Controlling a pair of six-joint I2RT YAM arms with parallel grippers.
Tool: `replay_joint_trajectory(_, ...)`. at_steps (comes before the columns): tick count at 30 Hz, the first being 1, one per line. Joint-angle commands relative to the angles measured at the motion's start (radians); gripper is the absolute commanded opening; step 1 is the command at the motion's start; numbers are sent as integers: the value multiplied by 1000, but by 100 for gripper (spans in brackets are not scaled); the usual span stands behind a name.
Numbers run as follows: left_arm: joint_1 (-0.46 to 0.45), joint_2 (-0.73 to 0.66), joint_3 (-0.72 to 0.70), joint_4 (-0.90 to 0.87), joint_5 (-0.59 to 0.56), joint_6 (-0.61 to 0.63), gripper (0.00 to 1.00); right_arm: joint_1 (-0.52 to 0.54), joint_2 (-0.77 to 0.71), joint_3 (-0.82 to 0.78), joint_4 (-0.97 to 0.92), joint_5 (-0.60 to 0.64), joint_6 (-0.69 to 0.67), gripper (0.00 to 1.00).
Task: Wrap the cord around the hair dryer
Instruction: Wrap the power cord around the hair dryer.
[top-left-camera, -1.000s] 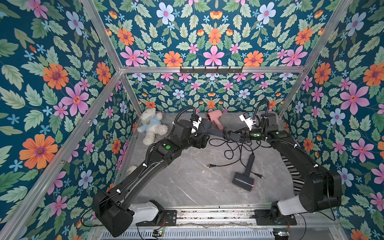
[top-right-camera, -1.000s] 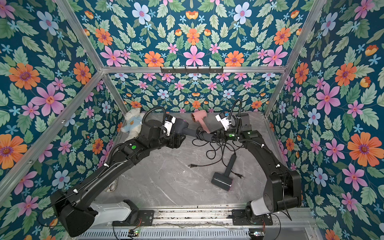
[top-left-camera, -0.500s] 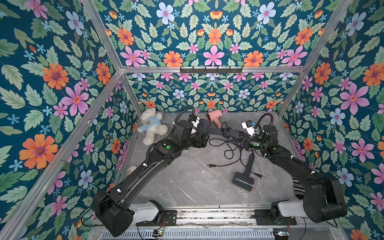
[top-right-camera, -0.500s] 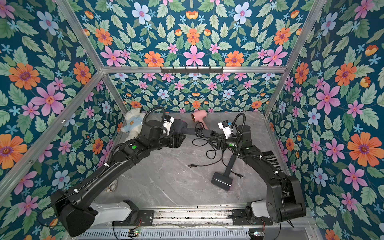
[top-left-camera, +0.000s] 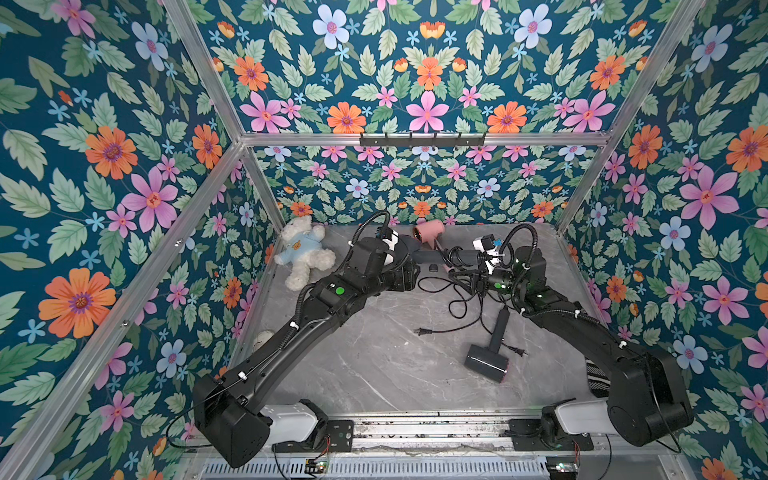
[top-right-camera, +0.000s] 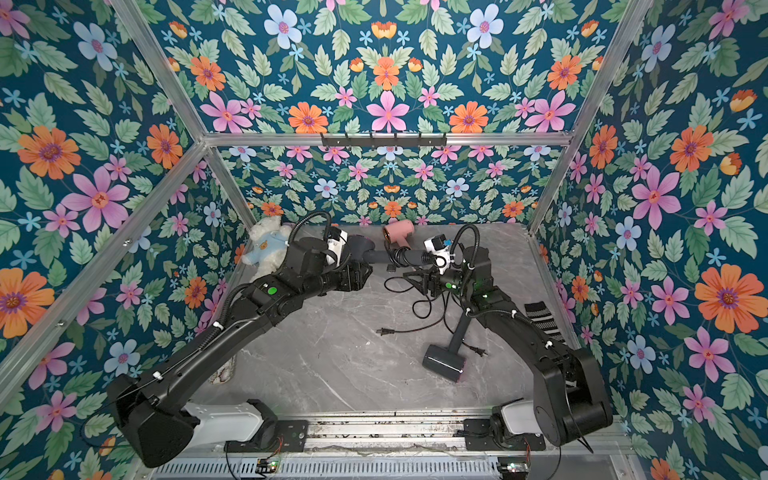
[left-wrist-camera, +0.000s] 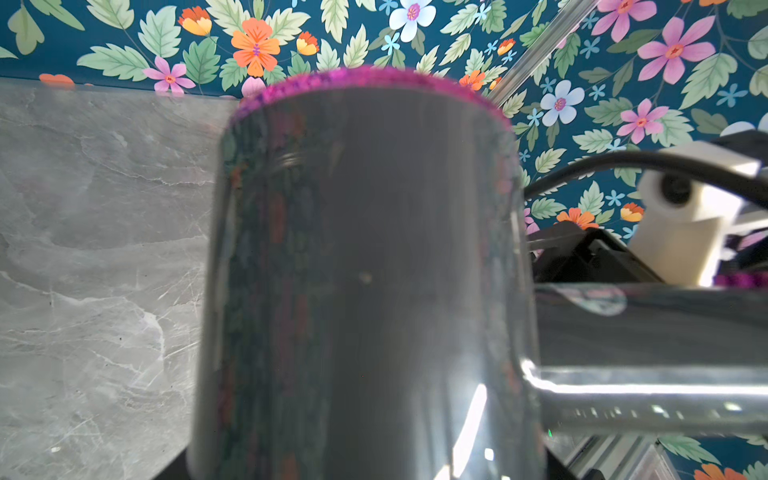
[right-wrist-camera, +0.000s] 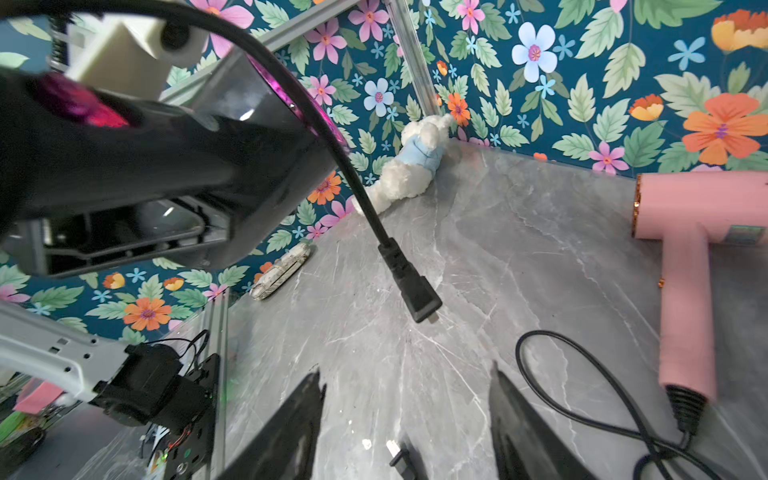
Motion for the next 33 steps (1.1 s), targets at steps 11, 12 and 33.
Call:
replay_joint_trajectory(11, -29, 21, 28, 59, 47, -25, 0, 12, 134, 36, 294, -69, 117, 66)
replay_joint_trajectory(12, -30, 26, 32, 51, 54, -20, 0, 12, 149, 40, 317, -90, 123, 66)
replay_joint_trajectory(33, -77, 108, 183, -132, 157, 96, 0, 13, 314, 87, 575, -344, 276, 66)
